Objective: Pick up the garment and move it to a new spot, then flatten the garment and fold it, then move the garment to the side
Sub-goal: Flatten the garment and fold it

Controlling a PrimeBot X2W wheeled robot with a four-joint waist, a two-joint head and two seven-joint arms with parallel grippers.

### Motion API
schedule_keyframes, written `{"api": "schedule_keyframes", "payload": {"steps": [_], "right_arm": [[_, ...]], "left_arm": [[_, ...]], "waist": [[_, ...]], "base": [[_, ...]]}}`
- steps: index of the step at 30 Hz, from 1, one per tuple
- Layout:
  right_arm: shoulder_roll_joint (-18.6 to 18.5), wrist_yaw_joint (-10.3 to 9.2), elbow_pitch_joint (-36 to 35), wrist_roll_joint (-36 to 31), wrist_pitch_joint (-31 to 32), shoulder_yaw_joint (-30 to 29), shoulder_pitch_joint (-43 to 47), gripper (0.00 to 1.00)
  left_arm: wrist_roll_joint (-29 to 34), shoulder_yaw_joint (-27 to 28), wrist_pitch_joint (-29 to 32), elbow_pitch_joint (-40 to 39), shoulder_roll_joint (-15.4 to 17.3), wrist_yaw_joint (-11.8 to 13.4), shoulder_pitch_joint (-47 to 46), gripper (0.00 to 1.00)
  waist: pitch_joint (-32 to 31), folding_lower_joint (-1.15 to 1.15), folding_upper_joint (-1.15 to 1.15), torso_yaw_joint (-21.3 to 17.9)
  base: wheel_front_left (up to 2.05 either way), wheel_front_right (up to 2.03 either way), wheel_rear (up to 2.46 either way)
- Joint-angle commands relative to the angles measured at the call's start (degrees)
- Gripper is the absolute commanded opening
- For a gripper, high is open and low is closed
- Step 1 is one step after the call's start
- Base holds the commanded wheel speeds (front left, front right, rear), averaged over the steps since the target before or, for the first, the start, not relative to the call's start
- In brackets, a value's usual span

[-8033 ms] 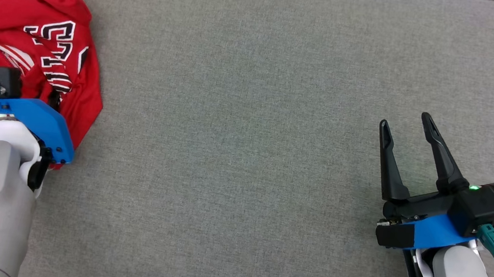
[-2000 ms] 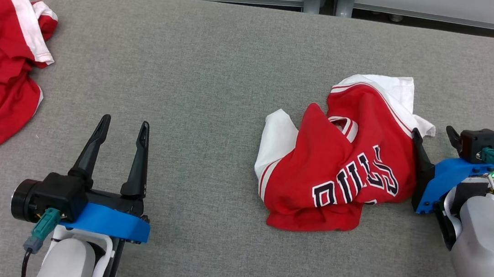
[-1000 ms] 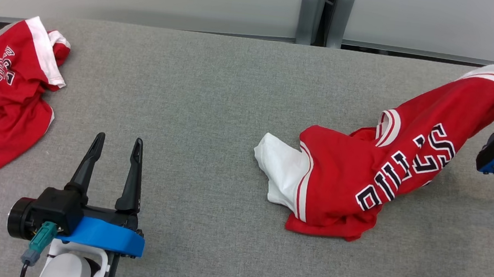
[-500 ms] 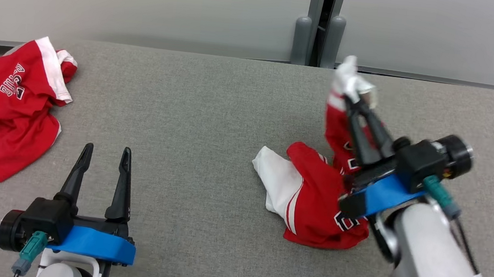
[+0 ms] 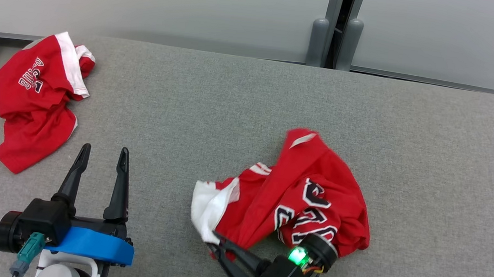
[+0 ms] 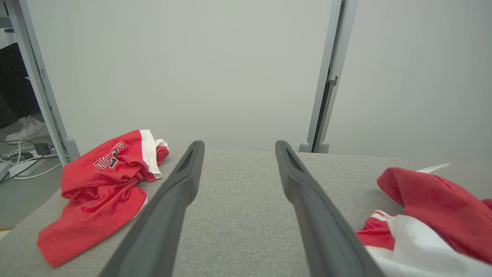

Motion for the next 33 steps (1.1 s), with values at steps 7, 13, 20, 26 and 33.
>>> {"api": "schedule_keyframes", "payload": {"steps": [7, 13, 20, 26, 33], "right_arm": [[1.6, -0.02, 6.1, 2.8, 0.0, 7.6, 1.0, 0.45], [1.7, -0.02, 3.2, 3.0, 0.0, 5.1, -1.2, 1.00], [-0.9, -0.02, -3.4, 0.4, 0.0, -4.8, -5.1, 1.00], [-3.6, -0.02, -3.9, -2.0, 1.3, -14.0, -11.6, 1.00], [-7.8, -0.02, -1.5, -2.4, 7.5, -15.3, -20.1, 1.00]], "left_arm": [[-0.4, 0.0, -0.2, 0.1, 0.2, 0.6, 0.5, 1.00], [-0.4, 0.3, -0.2, 0.0, 0.2, 0.9, 0.7, 1.00], [-0.4, 0.5, -0.2, -0.4, 0.2, 0.8, 0.7, 1.00], [-0.5, 0.2, -0.2, -0.6, 0.2, 0.8, 0.0, 1.00], [-0.8, -0.7, -0.2, -0.7, 0.2, 0.9, -1.1, 1.00]], "waist": [[0.0, 0.01, 0.00, 0.0], [-0.4, 0.01, 0.00, -0.8], [-0.1, 0.01, 0.00, -1.7], [1.2, 0.01, 0.00, -1.8], [3.0, 0.01, 0.00, -0.3]], "base": [[0.00, 0.00, 0.00], [0.00, 0.00, 0.00], [0.00, 0.00, 0.00], [0.00, 0.00, 0.00], [0.00, 0.00, 0.00]]}}
